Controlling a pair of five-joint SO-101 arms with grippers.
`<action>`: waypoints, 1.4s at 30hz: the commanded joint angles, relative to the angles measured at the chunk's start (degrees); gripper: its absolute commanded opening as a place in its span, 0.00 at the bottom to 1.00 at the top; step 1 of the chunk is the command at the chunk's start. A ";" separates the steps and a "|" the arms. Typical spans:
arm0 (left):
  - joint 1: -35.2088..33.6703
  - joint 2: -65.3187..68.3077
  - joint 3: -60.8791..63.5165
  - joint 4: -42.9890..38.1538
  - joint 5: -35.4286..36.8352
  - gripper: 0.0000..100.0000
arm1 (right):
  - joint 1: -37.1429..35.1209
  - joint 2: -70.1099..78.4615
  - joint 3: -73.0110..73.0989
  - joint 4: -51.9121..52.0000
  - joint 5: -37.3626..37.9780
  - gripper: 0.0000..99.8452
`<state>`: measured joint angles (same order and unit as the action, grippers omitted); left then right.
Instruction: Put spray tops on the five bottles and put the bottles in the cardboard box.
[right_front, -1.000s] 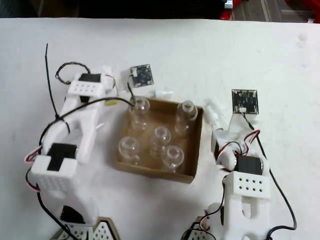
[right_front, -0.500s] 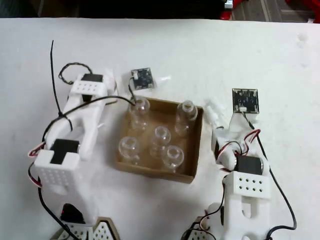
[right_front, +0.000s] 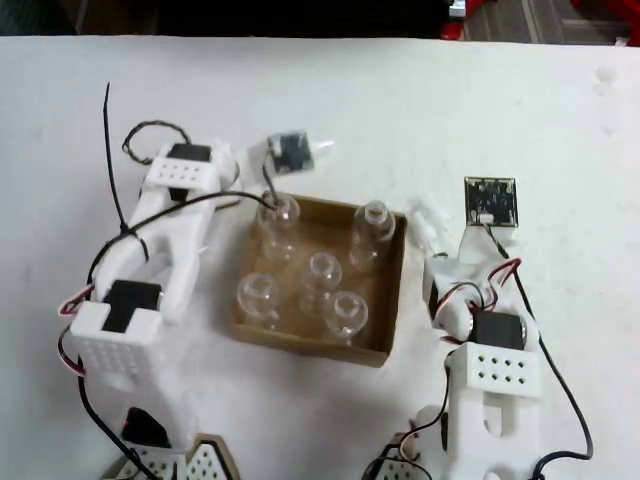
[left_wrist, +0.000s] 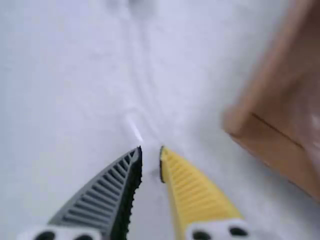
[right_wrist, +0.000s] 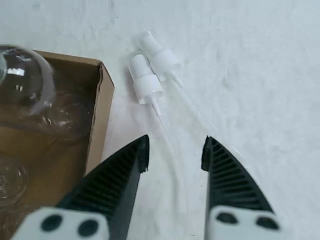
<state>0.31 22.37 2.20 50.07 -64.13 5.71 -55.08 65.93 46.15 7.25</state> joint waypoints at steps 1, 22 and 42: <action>0.92 0.04 -7.65 -10.64 13.54 0.17 | -0.22 -0.31 -0.26 -1.10 0.18 0.15; 4.62 30.55 -45.36 13.71 11.60 0.16 | -0.40 -0.31 0.26 -1.63 0.18 0.15; 3.56 47.43 -92.48 44.84 11.08 0.02 | -0.48 -0.31 0.35 -2.24 0.18 0.15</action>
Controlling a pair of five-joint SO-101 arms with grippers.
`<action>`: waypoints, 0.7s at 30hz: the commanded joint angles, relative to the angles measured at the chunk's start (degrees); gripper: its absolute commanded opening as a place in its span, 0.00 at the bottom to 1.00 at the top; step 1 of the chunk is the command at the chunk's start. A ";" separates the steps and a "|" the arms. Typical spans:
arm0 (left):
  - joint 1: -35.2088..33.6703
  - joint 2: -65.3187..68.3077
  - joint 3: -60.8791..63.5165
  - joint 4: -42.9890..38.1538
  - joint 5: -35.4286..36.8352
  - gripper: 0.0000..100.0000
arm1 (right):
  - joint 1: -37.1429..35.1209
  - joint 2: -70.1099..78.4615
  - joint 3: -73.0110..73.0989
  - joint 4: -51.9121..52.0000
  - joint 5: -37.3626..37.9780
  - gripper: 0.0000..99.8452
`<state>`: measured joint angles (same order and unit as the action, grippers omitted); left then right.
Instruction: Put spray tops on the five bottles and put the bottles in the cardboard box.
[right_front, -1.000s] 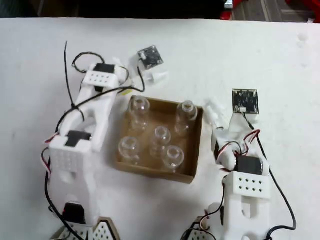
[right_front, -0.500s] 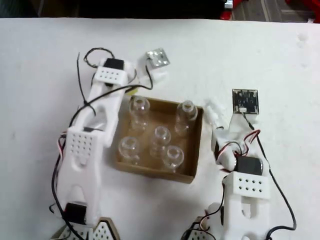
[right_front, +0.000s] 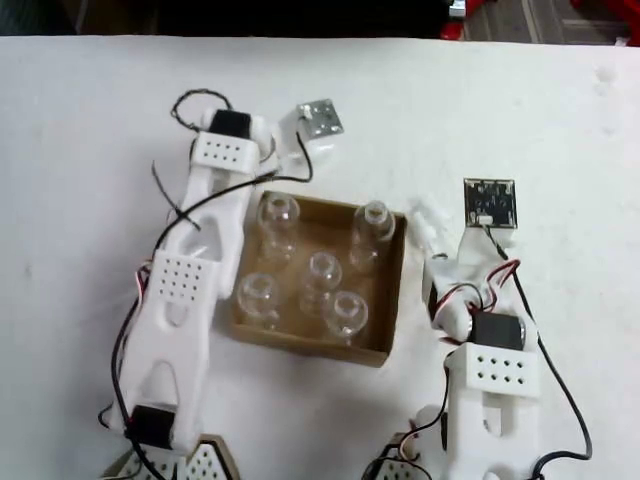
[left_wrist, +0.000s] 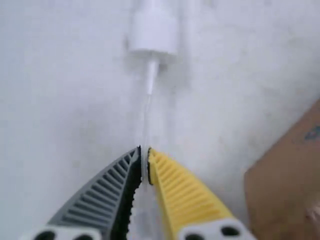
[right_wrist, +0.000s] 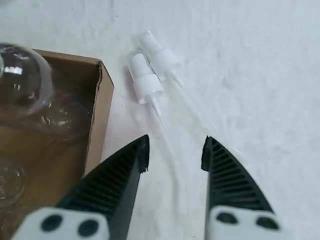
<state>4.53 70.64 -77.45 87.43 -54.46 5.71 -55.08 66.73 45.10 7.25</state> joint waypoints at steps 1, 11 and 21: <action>-0.84 -0.84 -15.82 9.23 1.41 0.02 | -0.48 -0.31 -0.44 -1.19 0.18 0.15; -5.23 -4.70 -18.29 15.12 1.67 0.02 | -0.48 -0.31 -0.44 -1.19 0.18 0.15; -17.19 -7.69 -16.70 15.30 -3.43 0.02 | -0.48 -0.31 -0.44 -1.19 0.18 0.15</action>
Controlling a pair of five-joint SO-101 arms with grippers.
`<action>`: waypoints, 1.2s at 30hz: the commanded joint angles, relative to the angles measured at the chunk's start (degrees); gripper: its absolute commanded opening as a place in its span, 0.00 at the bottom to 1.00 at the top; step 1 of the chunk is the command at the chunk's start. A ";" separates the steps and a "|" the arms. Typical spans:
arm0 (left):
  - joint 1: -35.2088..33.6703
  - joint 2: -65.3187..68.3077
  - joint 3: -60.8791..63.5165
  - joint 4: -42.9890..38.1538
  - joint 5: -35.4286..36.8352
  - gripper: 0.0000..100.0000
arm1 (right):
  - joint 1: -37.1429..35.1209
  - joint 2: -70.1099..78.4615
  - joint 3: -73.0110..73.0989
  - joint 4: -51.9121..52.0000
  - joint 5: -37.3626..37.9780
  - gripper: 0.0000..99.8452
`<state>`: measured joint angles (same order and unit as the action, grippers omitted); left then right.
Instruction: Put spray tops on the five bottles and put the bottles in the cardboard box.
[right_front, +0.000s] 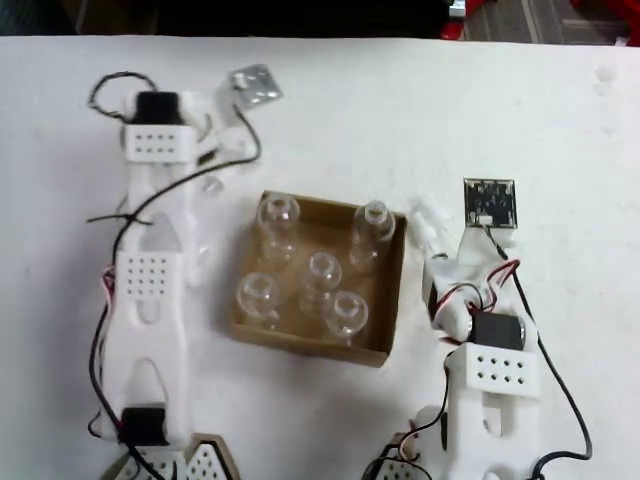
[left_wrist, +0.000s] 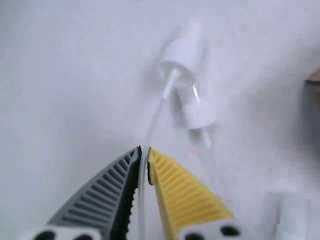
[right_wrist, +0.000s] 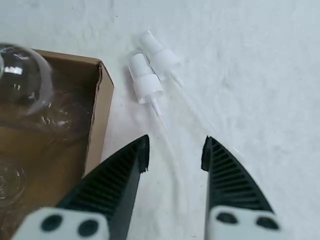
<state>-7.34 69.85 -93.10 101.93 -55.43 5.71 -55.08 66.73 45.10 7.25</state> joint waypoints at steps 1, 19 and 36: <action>-6.64 -8.13 0.62 0.79 -3.34 0.02 | -0.48 -0.31 -0.44 -1.19 0.18 0.15; -14.11 -57.98 82.81 -10.11 -19.34 0.06 | -0.48 -0.75 0.70 -2.33 0.18 0.15; -1.54 -71.34 90.73 -29.63 15.65 0.20 | -0.13 -0.48 0.70 -2.42 0.18 0.15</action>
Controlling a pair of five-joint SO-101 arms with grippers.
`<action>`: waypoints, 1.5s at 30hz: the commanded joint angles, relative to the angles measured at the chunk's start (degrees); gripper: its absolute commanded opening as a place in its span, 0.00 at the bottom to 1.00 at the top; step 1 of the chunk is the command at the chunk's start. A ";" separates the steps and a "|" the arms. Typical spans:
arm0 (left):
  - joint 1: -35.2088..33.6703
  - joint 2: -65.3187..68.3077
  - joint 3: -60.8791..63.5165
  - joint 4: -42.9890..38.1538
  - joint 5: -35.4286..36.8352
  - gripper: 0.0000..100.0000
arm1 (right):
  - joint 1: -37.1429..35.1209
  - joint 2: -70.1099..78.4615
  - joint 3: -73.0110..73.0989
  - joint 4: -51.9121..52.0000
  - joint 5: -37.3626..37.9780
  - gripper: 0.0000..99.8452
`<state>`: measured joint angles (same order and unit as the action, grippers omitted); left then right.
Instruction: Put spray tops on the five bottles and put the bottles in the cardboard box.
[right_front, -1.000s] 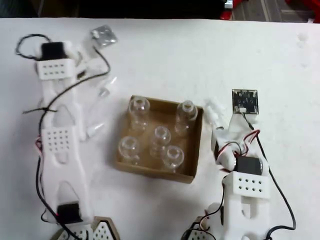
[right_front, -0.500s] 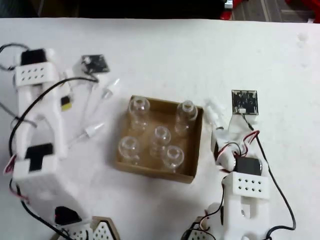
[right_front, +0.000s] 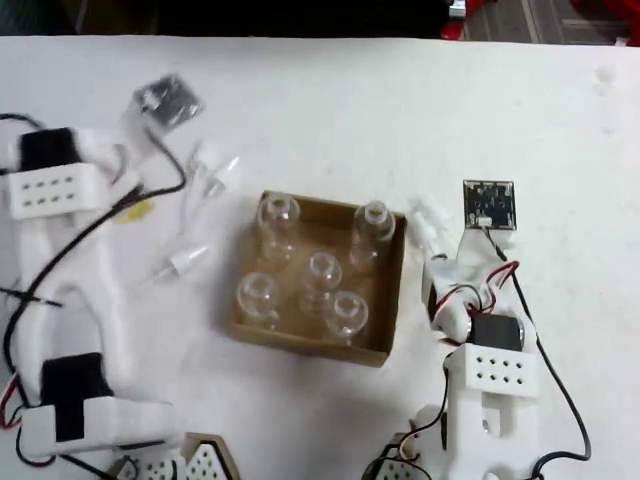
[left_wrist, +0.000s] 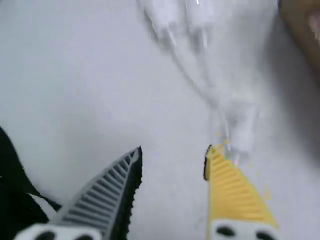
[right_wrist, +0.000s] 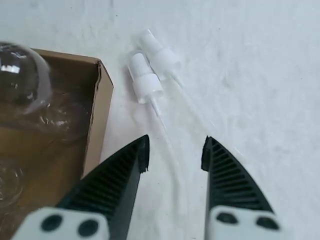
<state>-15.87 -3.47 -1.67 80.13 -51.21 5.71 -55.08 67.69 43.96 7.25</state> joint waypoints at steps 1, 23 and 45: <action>8.31 3.74 -0.79 -9.58 13.10 0.20 | -0.13 -0.40 -0.26 -1.27 0.18 0.15; 7.87 77.58 -90.64 3.87 34.64 0.20 | -0.48 -0.31 -0.18 -1.27 0.18 0.15; 8.75 83.03 -90.11 9.85 21.01 0.03 | -0.48 -0.31 -0.18 -1.27 0.18 0.15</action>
<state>-7.69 80.57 -90.73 86.46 -24.40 5.71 -55.08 67.69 43.96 7.25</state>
